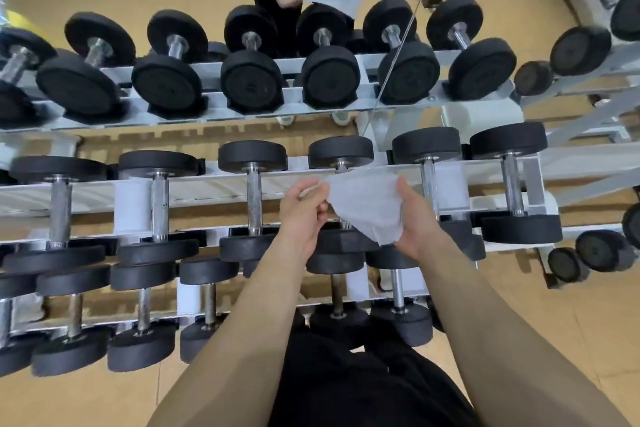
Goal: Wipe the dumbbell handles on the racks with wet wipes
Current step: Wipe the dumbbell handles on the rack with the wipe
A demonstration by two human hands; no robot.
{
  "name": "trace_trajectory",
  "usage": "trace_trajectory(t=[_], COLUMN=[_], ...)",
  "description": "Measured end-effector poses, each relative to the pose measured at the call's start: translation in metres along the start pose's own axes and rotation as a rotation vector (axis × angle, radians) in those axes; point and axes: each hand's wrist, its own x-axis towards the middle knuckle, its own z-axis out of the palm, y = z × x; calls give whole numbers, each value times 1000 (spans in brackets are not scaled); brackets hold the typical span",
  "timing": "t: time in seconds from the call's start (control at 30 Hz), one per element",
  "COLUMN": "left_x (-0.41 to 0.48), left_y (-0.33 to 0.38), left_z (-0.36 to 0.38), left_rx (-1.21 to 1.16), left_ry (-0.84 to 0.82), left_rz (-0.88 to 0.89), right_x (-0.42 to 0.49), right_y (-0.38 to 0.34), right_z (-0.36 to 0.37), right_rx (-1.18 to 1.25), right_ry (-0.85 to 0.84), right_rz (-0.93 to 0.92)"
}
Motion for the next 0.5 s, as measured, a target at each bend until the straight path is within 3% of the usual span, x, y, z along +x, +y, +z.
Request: trace_trajectory(t=[0.1, 0.17, 0.2, 0.27, 0.37, 0.43, 0.5], left_x=[12, 21, 25, 34, 49, 60, 68], left_y=[-3, -12, -19, -40, -72, -89, -98], left_z=[4, 8, 10, 18, 31, 37, 40], left_rx=[133, 183, 203, 276, 433, 540, 612], left_ry=[201, 313, 357, 453, 575, 630, 696], left_rz=[149, 206, 223, 254, 253, 273, 311], right_x=[8, 16, 22, 38, 96, 137, 164], right_y=[-5, -12, -15, -14, 6, 21, 22], right_z=[10, 14, 13, 10, -15, -39, -54], right_rx=[-110, -308, -516, -1041, -1795, -2053, -2175], right_ry=[92, 146, 126, -52, -399, -642, -782], right_rz=[-47, -262, -434, -801, -1080, -1190, -1288])
